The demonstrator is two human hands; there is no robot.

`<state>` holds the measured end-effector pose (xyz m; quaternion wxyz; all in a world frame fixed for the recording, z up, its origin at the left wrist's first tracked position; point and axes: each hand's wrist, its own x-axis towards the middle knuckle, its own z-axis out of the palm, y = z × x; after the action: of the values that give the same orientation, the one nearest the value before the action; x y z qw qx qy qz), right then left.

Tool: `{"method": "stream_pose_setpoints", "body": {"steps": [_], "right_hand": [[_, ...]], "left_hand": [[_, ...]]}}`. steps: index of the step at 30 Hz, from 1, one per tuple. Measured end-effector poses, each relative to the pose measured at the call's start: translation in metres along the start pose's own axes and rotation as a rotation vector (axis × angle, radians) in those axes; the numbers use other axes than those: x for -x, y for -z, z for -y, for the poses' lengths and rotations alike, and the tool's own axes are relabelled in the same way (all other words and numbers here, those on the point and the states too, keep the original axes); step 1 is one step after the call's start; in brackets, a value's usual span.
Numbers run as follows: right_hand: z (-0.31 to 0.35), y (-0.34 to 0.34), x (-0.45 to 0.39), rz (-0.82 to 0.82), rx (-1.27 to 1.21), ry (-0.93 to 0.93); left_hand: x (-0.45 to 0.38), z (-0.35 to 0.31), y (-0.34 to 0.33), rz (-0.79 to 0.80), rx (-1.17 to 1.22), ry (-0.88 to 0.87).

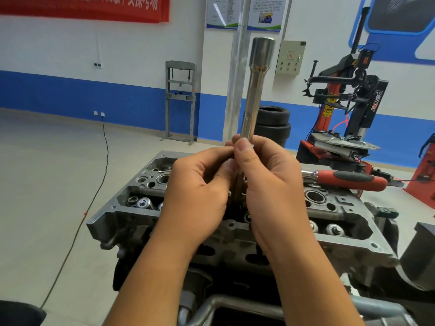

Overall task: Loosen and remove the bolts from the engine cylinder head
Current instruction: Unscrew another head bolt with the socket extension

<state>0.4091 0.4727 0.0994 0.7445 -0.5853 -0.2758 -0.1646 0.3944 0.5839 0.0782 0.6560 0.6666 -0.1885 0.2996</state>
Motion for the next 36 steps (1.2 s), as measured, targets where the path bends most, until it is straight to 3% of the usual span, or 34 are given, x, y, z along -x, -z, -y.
{"method": "stream_pose_setpoints", "body": {"steps": [5,18,23,30,36], "right_hand": [[0.0002,0.0009,0.0016,-0.079,0.002,-0.01],[-0.0004,0.0009,-0.0002,-0.089,0.037,-0.02],[-0.0001,0.0007,-0.0009,-0.034,0.091,-0.003],[-0.0006,-0.0005,-0.0012,-0.056,0.02,-0.027],[-0.0027,0.0011,-0.0007,-0.043,0.082,0.013]], "left_hand": [[0.0022,-0.0004,-0.0024,-0.044,-0.046,-0.042],[0.0001,0.006,-0.0015,-0.085,-0.03,-0.027],[-0.0023,0.0042,0.0042,0.041,-0.027,0.015],[-0.0006,0.0059,0.0018,-0.036,-0.054,-0.018],[-0.0005,0.0016,0.0046,0.092,-0.027,0.017]]}}
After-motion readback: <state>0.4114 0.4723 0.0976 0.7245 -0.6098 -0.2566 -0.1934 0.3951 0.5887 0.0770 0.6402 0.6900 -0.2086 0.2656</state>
